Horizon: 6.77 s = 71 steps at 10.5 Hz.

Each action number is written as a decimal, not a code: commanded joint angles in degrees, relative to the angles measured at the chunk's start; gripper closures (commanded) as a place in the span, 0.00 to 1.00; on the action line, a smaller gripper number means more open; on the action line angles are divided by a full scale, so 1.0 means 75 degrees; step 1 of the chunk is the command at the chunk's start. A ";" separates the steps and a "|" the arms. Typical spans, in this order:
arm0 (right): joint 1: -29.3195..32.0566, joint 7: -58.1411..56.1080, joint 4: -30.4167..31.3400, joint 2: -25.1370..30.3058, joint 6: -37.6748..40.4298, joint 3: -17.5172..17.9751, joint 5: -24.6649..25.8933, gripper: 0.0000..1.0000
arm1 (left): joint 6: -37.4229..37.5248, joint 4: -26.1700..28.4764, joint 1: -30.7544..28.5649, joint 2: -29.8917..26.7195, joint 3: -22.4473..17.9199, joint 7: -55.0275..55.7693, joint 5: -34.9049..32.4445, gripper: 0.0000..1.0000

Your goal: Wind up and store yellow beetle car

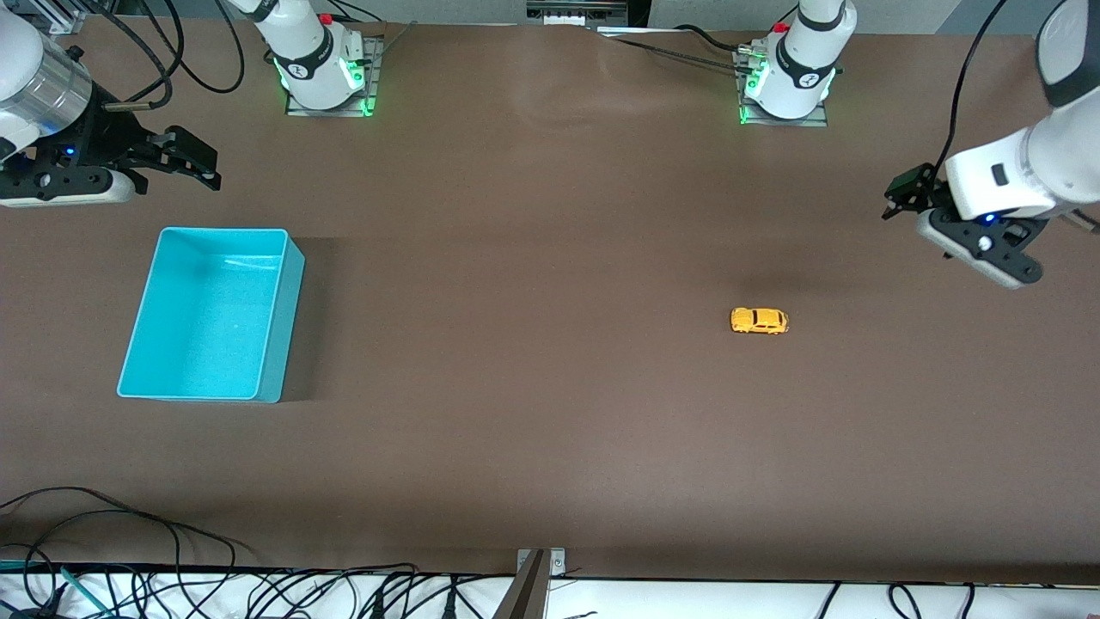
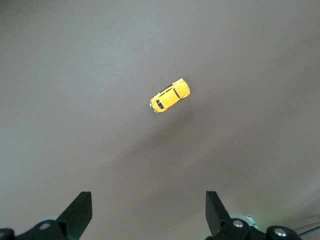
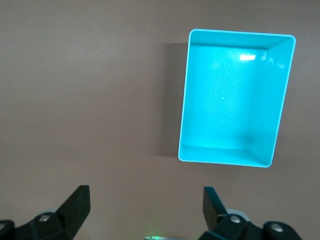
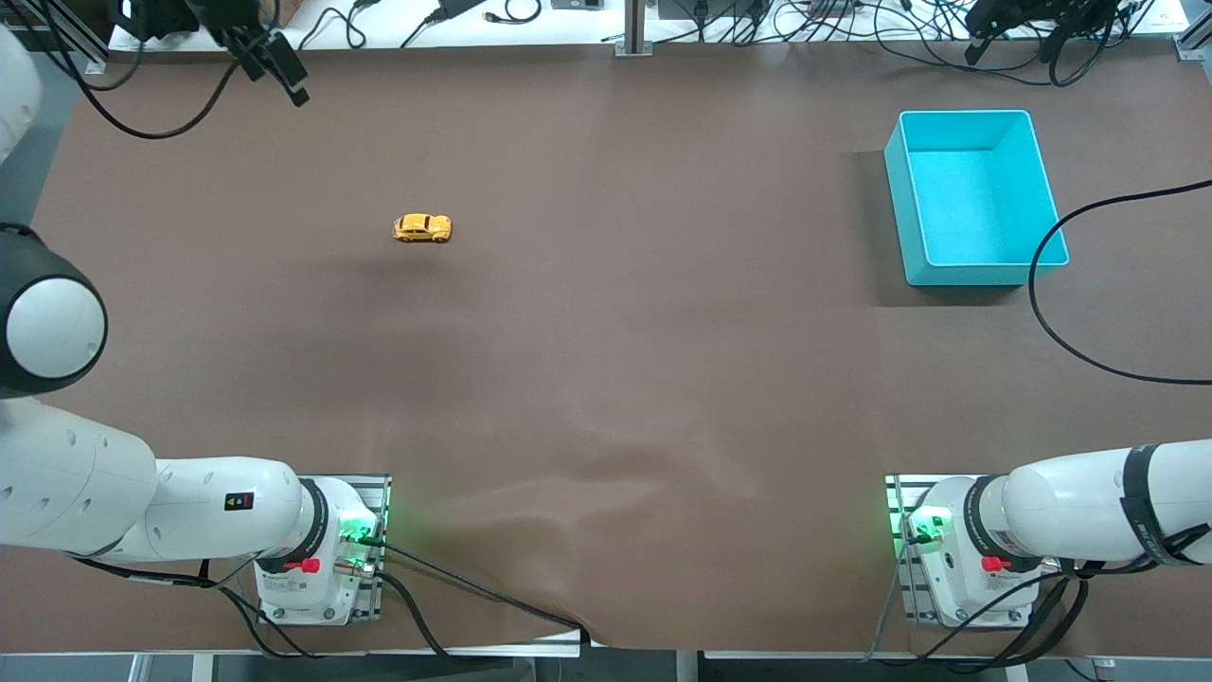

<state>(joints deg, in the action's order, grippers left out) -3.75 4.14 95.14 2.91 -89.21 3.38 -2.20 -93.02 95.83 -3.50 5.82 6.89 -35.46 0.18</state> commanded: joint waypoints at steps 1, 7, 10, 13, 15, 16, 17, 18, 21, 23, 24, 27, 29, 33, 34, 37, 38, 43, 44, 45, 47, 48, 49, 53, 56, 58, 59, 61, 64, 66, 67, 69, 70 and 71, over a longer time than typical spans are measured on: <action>-0.0004 -0.0037 -0.0111 -0.0012 0.0070 -0.0052 -0.0163 0.00 | -0.1406 0.1278 -0.0003 0.0021 0.0066 -0.1233 -0.0106 0.00; -0.0004 -0.0096 -0.0122 -0.0012 0.0059 -0.0075 -0.0163 0.00 | -0.5861 0.4168 0.0126 0.0732 0.0628 -0.2313 -0.1030 0.00; -0.0004 -0.0096 -0.0122 -0.0012 0.0059 -0.0075 -0.0163 0.00 | -0.6952 0.4087 0.0115 0.1682 0.0640 -0.3470 -0.1266 0.00; -0.0004 -0.0096 -0.0122 -0.0012 0.0059 -0.0075 -0.0175 0.00 | -0.7577 0.4075 0.0126 0.2177 0.0652 -0.4249 -0.1255 0.00; -0.0004 -0.0096 -0.0122 -0.0012 0.0059 -0.0075 -0.0175 0.00 | -0.7589 0.4063 0.0162 0.2236 0.0652 -0.4412 -0.1266 0.00; -0.0004 -0.0096 -0.0122 -0.0012 0.0070 -0.0075 -0.0175 0.00 | -0.7589 0.4052 0.0173 0.2294 0.0652 -0.4471 -0.1266 0.00; -0.0004 -0.0096 -0.0122 -0.0012 0.0070 -0.0075 -0.0175 0.00 | -0.7600 0.4051 0.0220 0.2353 0.0652 -0.4472 -0.1266 0.00; -0.0004 -0.0096 -0.0122 -0.0012 0.0070 -0.0075 -0.0175 0.00 | -0.7798 0.4063 0.0313 0.2434 0.0640 -0.4483 -0.1266 0.00; 0.0007 -0.0095 -0.0064 -0.0024 0.0070 -0.0203 -0.0526 0.00 | -0.7952 0.4063 0.0267 0.2588 0.0640 -0.4717 -0.1313 0.16; -0.0004 -0.0096 -0.0134 -0.0036 0.0059 -0.0193 -0.0503 0.00 | -0.7952 0.4063 0.0220 0.2564 0.0640 -0.4928 -0.1313 0.53; -0.0004 -0.0096 -0.0134 -0.0048 0.0059 -0.0181 -0.0480 0.00 | -0.7941 0.4052 0.0220 0.2518 0.0640 -0.4963 -0.1313 0.66; -0.0004 -0.0096 -0.0146 -0.0036 0.0059 -0.0158 -0.0456 0.00 | -0.7940 0.4052 0.0209 0.2552 0.0640 -0.4964 -0.1313 0.81; -0.0016 -0.0177 -0.0158 -0.0036 0.0012 -0.0134 -0.0398 0.00 | -0.7940 0.4063 0.0197 0.2576 0.0640 -0.4987 -0.1313 0.81; -0.0028 -0.0283 -0.0158 -0.0036 0.0035 -0.0099 -0.0105 0.00 | -0.7917 0.3993 -0.0271 0.2740 0.0628 -0.5548 -0.1313 0.81; -0.0028 -0.0283 -0.0158 -0.0036 0.0035 -0.0099 -0.0093 0.00 | -0.7917 0.3993 -0.0411 0.2740 0.0628 -0.5712 -0.1313 0.81; -0.0179 -0.0377 -0.0158 -0.0048 0.0023 -0.0099 0.0129 0.00 | -0.7905 0.3888 -0.0962 0.2915 0.0628 -0.5970 -0.1313 0.81; -0.0192 -0.0377 -0.0158 -0.0048 0.0035 -0.0099 0.0165 0.00 | -0.7894 0.3760 -0.1161 0.3067 0.0628 -0.6331 -0.1313 0.82; -0.0379 -0.0354 -0.0146 -0.0048 0.0117 -0.0110 0.0540 0.00 | -0.7905 0.3536 -0.1841 0.3291 0.0593 -0.7154 -0.1313 0.82; -0.0379 -0.0365 -0.0146 -0.0059 0.0129 -0.0110 0.0528 0.00 | -0.7894 0.3536 -0.1935 0.3291 0.0593 -0.7190 -0.1313 0.82; -0.0379 -0.0377 -0.0146 -0.0059 0.0129 -0.0110 0.0517 0.00 | -0.7894 0.3536 -0.1971 0.3291 0.0593 -0.7190 -0.1313 0.82; -0.0368 -0.0377 -0.0134 -0.0059 0.0141 -0.0122 0.0493 0.00 | -0.7894 0.3478 -0.2064 0.3291 0.0581 -0.7353 -0.1348 0.84; -0.0368 -0.0377 -0.0134 -0.0059 0.0141 -0.0122 0.0493 0.00 | -0.7859 0.3408 -0.2077 0.3326 0.0581 -0.7505 -0.1348 0.84; -0.0368 -0.0388 -0.0134 -0.0059 0.0141 -0.0134 0.0493 0.00 | -0.7777 0.3384 -0.2111 0.3326 0.0581 -0.7553 -0.1348 0.84; -0.0368 -0.0377 -0.0122 -0.0059 0.0141 -0.0134 0.0481 0.00 | -0.7741 0.3383 -0.2217 0.3338 0.0581 -0.7635 -0.1348 0.83; -0.0368 -0.0388 -0.0146 -0.0059 0.0141 -0.0134 0.0481 0.00 | -0.7730 0.3337 -0.2311 0.3407 0.0581 -0.7741 -0.1348 0.83; -0.0368 -0.0389 -0.0134 -0.0059 0.0141 -0.0134 0.0481 0.00 | -0.7729 0.3337 -0.2346 0.3396 0.0593 -0.7730 -0.1325 0.66; -0.0368 -0.0389 -0.0134 -0.0059 0.0141 -0.0134 0.0481 0.00 | -0.7718 0.3325 -0.2369 0.3338 0.0593 -0.7741 -0.1278 0.01; -0.0368 -0.0400 -0.0134 -0.0071 0.0141 -0.0134 0.0481 0.00 | -0.7311 0.3162 -0.2393 0.3128 0.0640 -0.7729 -0.1266 0.00; -0.0368 -0.0377 -0.0099 -0.0071 0.0141 -0.0134 0.0470 0.00 | -0.6022 0.2600 -0.2346 0.2928 0.0663 -0.7729 -0.1243 0.00; -0.0368 -0.0377 -0.0099 -0.0071 0.0129 -0.0134 0.0470 0.00 | -0.5680 0.2563 -0.2381 0.2718 0.0792 -0.7625 -0.1196 0.00; -0.0368 -0.0377 -0.0099 -0.0083 0.0129 -0.0145 0.0481 0.00 | -0.5447 0.2517 -0.2393 0.2577 0.0792 -0.7566 -0.0941 0.00; -0.0379 -0.0365 -0.0111 -0.0083 0.0129 -0.0134 0.0481 0.00 | -0.4477 0.2167 -0.2393 0.2331 0.0781 -0.7438 -0.0611 0.00; -0.0379 -0.0365 -0.0099 -0.0083 0.0129 -0.0134 0.0481 0.00 | -0.3996 0.1944 -0.2405 0.2202 0.0781 -0.7204 -0.0598 0.00; -0.0368 -0.0365 -0.0111 -0.0094 0.0129 -0.0134 0.0481 0.00 | -0.3539 0.1745 -0.2405 0.2015 0.0769 -0.6912 -0.0598 0.00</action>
<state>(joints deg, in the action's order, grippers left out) -6.18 1.87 95.08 2.52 -89.11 2.65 0.87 -124.68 110.66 -21.01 23.63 12.25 -89.64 -5.51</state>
